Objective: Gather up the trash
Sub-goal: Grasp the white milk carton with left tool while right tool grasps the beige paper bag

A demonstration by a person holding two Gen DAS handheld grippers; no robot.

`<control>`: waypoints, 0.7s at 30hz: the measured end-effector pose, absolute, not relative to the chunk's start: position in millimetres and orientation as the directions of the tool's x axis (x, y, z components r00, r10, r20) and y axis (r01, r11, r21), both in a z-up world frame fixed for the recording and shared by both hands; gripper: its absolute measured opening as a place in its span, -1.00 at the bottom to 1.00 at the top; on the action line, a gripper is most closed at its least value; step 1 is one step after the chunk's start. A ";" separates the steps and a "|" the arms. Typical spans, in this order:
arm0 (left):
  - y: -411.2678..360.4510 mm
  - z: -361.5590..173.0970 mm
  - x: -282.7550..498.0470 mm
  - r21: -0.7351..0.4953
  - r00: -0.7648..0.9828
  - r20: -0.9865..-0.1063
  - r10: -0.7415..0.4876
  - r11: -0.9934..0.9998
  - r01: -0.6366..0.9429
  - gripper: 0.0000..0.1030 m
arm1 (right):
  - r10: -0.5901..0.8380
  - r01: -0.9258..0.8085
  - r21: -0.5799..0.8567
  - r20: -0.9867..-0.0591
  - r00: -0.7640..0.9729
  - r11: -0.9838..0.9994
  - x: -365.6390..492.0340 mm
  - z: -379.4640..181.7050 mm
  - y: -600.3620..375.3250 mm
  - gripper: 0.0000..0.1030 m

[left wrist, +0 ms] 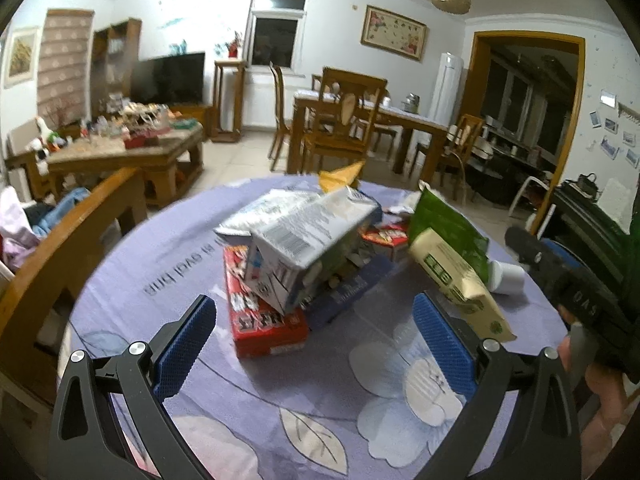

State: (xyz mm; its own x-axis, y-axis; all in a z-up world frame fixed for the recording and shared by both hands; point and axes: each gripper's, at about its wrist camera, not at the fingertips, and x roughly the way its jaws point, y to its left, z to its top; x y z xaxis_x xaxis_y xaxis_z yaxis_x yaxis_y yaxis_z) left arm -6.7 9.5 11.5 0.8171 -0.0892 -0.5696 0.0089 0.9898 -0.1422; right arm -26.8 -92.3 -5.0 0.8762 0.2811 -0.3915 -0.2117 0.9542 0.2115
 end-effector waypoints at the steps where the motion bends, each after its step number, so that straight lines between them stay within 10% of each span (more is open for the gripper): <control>1: 10.6 11.2 -6.3 -0.160 0.806 -0.581 -0.116 0.987 0.027 0.90 | 0.321 -0.239 0.245 -0.384 0.866 0.940 -28.3 -6.0 -95.6 0.92; 8: 28.9 44.2 -27.5 -0.140 0.898 -0.414 -0.147 0.985 0.097 0.90 | 0.527 -0.363 0.413 -0.413 0.743 0.835 -25.5 -6.0 -116.7 0.92; 21: -5.7 42.6 63.9 0.103 0.789 -0.590 -0.172 0.953 0.285 0.77 | 0.517 -0.415 0.316 -0.623 0.587 0.853 5.5 -27.7 -76.6 0.64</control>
State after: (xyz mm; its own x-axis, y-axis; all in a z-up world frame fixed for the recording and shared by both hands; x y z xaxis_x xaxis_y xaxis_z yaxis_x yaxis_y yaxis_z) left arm 63.9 -5.7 42.6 0.7886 -0.1723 -0.5903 0.2854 0.9528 0.1033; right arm 5.5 -76.6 -27.7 0.5869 0.5165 -0.6235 -0.4150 0.8531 0.3162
